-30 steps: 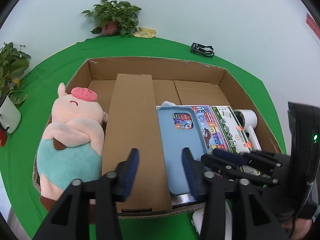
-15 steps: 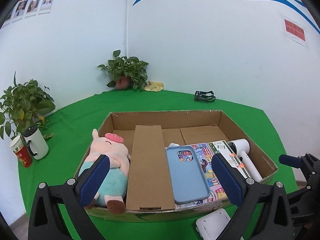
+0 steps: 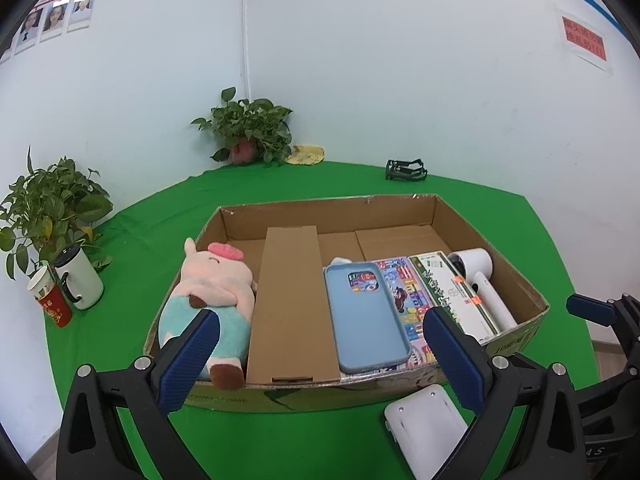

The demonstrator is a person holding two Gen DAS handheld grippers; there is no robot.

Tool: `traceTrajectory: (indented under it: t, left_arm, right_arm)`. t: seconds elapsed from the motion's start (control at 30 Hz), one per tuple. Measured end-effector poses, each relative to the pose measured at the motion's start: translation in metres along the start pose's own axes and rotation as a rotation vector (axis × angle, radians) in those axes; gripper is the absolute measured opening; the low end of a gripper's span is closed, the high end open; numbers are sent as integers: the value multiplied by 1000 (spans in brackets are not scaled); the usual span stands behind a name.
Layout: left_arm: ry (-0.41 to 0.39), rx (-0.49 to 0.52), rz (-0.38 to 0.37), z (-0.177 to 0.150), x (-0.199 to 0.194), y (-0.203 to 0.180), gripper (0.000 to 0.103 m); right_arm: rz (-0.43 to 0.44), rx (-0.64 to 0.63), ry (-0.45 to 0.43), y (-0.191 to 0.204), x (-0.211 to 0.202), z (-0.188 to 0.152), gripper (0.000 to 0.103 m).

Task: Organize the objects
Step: 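Move the right gripper to the white phone case and grasp it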

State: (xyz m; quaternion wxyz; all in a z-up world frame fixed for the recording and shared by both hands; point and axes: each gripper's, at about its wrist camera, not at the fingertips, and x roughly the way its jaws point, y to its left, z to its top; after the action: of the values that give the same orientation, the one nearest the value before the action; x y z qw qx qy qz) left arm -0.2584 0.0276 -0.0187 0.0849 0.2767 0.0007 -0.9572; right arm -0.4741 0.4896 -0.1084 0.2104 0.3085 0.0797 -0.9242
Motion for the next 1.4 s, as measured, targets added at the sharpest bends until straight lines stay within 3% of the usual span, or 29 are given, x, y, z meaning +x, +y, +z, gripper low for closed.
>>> traceTrajectory:
  t: [0.47,0.77,0.9,1.0,1.07,1.2,1.4]
  left_arm:
    - [67,-9,-18,-11,11,2,102]
    - [342,-123,-298,-53,46,6,101]
    - [417,-136,-395,-70,59,-4,101]
    - [483,-186,-458,-79,76,-6,91]
    - [529,-231,-496,-85,86,-6,74]
    - [559,-271,-533,-92,96,-5,67]
    - [565,-275,-562,-96,99,-9,52]
  right_arm:
    - [103,-5,18,9,-1,-13,103]
    - [233,3,145,33,9,-59,103]
    - [269,-3,175,42,12,-71,103]
    - [276,6,185,44,17,-75,103]
    - [272,12,193,45,21,-76,102]
    - [242,-3,196,46,26,-74,98]
    - [233,3,269,47,46,-76,86]
